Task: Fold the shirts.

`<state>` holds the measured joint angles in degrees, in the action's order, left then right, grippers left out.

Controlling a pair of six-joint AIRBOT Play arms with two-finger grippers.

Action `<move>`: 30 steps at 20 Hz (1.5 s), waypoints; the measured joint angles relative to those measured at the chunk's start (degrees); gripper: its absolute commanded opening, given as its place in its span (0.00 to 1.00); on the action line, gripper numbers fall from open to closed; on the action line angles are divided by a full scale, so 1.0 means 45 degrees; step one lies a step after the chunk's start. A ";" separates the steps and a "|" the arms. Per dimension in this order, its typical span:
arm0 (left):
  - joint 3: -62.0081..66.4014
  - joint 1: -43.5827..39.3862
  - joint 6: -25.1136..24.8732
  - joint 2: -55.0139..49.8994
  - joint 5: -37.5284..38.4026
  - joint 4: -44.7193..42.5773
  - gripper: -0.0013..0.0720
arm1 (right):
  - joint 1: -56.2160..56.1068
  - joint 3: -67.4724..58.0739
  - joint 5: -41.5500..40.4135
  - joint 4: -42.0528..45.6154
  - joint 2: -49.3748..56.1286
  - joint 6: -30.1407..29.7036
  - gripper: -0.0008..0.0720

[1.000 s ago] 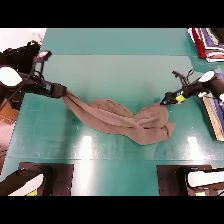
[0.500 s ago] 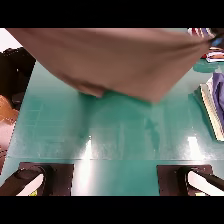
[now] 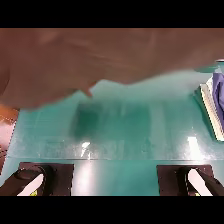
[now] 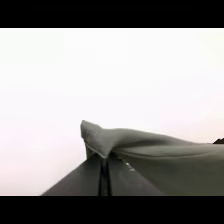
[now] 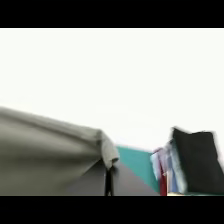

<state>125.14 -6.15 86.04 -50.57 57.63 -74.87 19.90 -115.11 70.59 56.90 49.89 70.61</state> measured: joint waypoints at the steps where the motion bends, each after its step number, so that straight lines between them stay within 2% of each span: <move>1: -0.0131 0.0000 -0.0044 0.0005 -0.0078 0.0063 0.05 | 0.0189 -0.0097 0.0160 -0.0005 0.0044 0.0112 0.03; 6: -0.2195 -0.0015 -0.0146 -0.0743 0.0107 0.0053 0.05 | 0.0350 -0.0219 0.1617 0.0019 0.1797 0.0539 0.03; 12: -0.3725 0.0000 -0.0209 -0.4658 0.2594 -0.0049 0.06 | -0.1311 0.1919 0.2443 0.0262 0.5620 0.0709 0.03; 17: -0.4036 0.0005 -0.0228 -0.8704 0.3089 -0.0058 0.06 | -0.3002 0.3687 0.1200 0.1341 0.8602 0.0729 0.03; 21: -0.4099 0.0005 -0.0223 -1.0846 0.1904 -0.0029 0.06 | -0.3823 0.4085 -0.0262 0.1588 1.0224 0.0767 0.03; 22: -0.4104 0.0010 -0.0223 -1.1152 0.1627 -0.0024 0.24 | -0.3968 0.4119 -0.0607 0.1554 1.0452 0.0772 0.04; 23: -0.4095 0.0005 -0.0219 -1.1361 0.1379 0.0000 0.63 | -0.4075 0.4153 -0.0840 0.1549 1.0622 0.0772 0.11; 24: -0.4095 0.0010 -0.0209 -1.1550 0.1268 0.0000 0.77 | -0.4148 0.4177 -0.1035 0.1569 1.0763 0.0801 0.38; 25: -0.4080 0.0019 -0.0185 -1.1662 0.1243 -0.0005 0.77 | -0.4167 0.4177 -0.1234 0.1574 1.0802 0.0801 0.52; 27: -0.3925 0.0146 -0.0175 -1.1759 0.1462 0.0049 0.77 | -0.4129 0.4075 -0.1379 0.1583 1.0826 0.0835 0.52; 30: -0.3575 0.0699 -0.0136 -1.1604 0.3089 0.0024 0.77 | -0.3789 0.3740 -0.0869 0.1579 1.0472 0.0903 0.52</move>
<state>109.06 -3.01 85.43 -102.78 71.53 -74.76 2.85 -98.28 66.67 64.01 97.01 74.67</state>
